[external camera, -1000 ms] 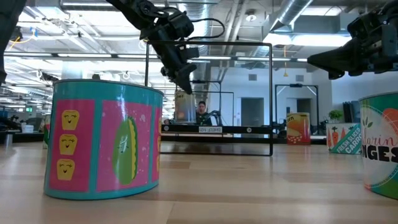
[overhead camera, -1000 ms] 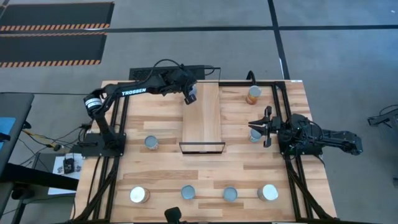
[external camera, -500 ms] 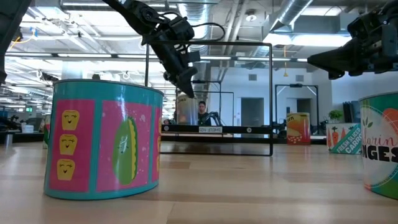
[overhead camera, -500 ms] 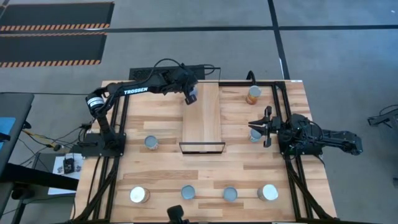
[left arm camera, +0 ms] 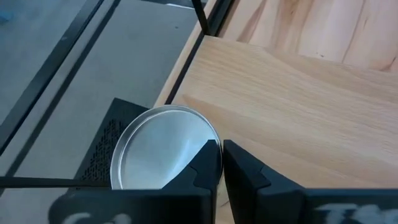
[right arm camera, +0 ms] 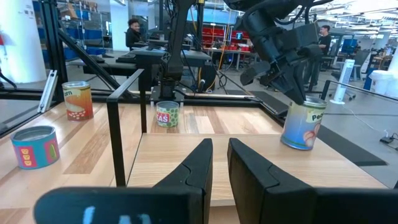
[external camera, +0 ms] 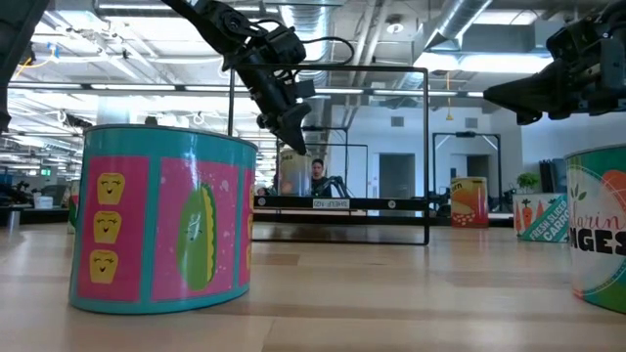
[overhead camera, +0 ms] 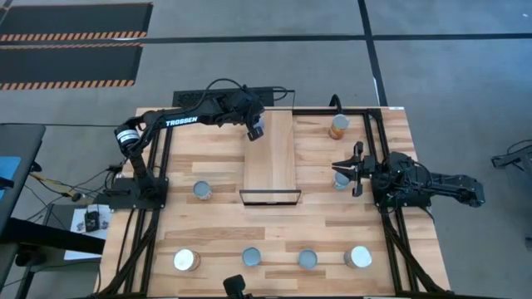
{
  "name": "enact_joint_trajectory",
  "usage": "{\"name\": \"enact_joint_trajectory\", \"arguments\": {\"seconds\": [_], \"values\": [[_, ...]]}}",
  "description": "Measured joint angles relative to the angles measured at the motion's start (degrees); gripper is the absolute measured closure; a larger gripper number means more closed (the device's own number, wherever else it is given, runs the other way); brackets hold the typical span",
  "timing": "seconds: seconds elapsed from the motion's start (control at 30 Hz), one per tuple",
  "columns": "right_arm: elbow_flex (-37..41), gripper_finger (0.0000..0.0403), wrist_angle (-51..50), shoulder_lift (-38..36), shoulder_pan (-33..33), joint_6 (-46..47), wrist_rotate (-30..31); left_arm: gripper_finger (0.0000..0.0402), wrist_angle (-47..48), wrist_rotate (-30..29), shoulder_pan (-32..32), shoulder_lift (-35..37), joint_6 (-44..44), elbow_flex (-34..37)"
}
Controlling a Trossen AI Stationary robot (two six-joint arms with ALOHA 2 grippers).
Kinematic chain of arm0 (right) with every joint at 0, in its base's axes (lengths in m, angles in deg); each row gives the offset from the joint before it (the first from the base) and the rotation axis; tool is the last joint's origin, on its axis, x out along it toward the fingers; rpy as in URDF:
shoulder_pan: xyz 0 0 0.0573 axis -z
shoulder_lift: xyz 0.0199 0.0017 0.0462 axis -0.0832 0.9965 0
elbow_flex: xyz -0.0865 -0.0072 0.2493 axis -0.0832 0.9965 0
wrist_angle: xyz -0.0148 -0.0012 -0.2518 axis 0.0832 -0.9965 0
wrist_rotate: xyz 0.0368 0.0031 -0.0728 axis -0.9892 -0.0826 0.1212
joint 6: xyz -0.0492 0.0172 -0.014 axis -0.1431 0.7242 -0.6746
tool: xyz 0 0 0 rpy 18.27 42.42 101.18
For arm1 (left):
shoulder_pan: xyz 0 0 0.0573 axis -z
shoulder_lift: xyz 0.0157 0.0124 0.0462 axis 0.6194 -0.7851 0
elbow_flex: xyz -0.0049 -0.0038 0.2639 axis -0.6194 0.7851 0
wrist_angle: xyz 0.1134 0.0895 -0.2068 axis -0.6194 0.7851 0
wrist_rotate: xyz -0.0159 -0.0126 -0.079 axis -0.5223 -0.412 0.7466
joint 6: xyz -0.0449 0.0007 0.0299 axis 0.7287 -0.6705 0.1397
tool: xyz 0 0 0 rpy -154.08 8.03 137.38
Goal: Pick and place cans onto a shelf
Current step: Put the top canned peaches on the shelf, then put the top canned corn on the shelf
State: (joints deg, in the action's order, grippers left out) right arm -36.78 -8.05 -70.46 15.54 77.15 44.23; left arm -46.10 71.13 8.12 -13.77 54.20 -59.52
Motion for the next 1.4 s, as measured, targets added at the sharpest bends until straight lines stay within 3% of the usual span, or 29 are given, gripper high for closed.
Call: {"name": "enact_joint_trajectory", "arguments": {"seconds": [0.27, 0.57, 0.73, 0.9, 1.4], "values": [[0.00, 0.0327, 0.00, 0.00, 0.00, 0.00, 0.00, 0.0364, -1.18, -0.11, 0.00, 0.00, 0.11, 0.00], [0.00, 0.0327, 0.00, -0.01, 0.00, 0.00, 0.00, 0.0369, -2.68, -0.74, 1.16, 2.72, 1.41, 0.73], [0.00, 0.0327, 0.00, -0.01, 0.00, 0.00, 0.00, 0.0397, -14.42, -3.72, 4.08, 5.75, 2.79, 9.86], [0.00, 0.0327, 0.00, 0.00, 0.00, 0.01, 0.00, 0.0396, -29.10, -4.55, 6.53, 12.25, 4.95, 20.26], [0.00, 0.0327, -0.02, 0.01, -0.09, 0.02, 0.04, 0.0401, -52.31, -4.59, 10.25, 33.05, 6.40, 47.77]]}}
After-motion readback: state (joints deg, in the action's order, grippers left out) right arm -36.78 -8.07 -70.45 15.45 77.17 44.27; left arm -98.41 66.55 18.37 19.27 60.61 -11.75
